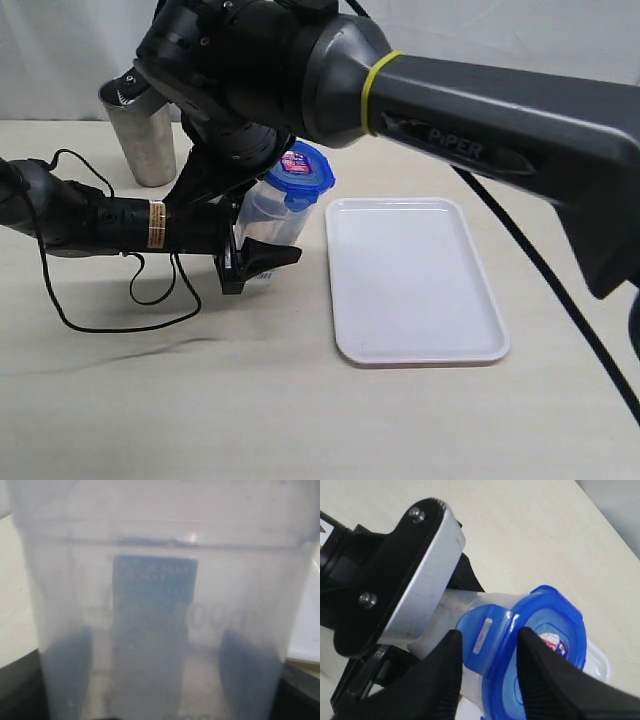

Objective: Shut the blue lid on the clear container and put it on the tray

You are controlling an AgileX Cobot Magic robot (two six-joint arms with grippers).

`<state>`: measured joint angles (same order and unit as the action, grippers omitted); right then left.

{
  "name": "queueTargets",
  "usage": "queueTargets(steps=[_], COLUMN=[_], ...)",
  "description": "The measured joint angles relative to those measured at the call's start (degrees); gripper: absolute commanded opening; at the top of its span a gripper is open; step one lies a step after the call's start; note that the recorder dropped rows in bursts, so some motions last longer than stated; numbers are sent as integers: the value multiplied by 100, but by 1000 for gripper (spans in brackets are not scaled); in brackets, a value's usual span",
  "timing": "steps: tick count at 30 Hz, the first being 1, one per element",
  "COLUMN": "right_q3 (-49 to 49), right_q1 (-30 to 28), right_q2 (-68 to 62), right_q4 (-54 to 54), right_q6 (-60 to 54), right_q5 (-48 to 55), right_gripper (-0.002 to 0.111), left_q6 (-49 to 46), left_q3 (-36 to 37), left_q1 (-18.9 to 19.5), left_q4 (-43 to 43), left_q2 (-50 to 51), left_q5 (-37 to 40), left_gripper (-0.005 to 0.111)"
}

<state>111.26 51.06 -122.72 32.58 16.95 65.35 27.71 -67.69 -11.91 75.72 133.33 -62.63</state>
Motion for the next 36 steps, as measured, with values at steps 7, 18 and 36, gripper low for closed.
queueTargets(steps=[7, 18, 36], right_q3=[21, 21, 820], right_q1=[13, -5, 163], right_q2=[-91, -179, 25], right_q4=[140, 461, -651], right_q6=[8, -40, -1178], right_q5=[0, 201, 444], right_gripper=[30, 30, 30], left_q6=[67, 89, -103], left_q3=[0, 0, 0], left_q1=[0, 0, 0], left_q4=[-67, -90, 174], left_q2=[0, 0, 0], left_q5=[33, 85, -207], left_gripper=[0, 0, 0])
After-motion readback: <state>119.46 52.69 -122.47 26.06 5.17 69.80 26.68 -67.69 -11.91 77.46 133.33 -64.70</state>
